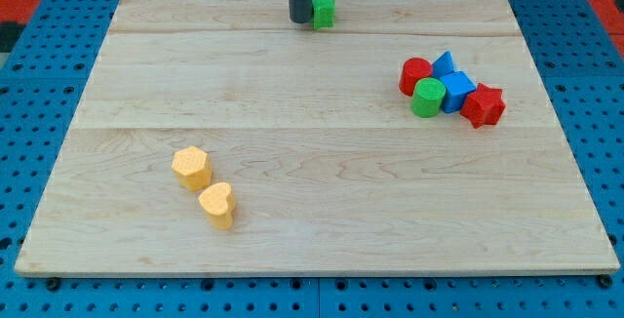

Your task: Push green star to the right side

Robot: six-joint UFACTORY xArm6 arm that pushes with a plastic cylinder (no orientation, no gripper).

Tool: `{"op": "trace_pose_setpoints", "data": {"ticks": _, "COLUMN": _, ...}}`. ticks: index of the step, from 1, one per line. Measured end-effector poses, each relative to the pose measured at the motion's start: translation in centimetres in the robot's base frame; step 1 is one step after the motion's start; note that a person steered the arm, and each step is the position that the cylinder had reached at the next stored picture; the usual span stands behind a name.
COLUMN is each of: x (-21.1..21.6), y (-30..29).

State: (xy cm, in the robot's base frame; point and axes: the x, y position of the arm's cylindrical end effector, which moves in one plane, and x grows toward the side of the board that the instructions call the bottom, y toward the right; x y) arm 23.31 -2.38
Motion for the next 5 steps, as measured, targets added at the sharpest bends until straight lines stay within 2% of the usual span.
{"op": "trace_pose_setpoints", "data": {"ticks": 2, "x": -1.3, "y": 1.9}}
{"op": "trace_pose_setpoints", "data": {"ticks": 3, "x": -0.9, "y": 9.0}}
{"op": "trace_pose_setpoints", "data": {"ticks": 4, "x": 0.5, "y": 14.0}}
{"op": "trace_pose_setpoints", "data": {"ticks": 5, "x": 3.0, "y": 12.9}}
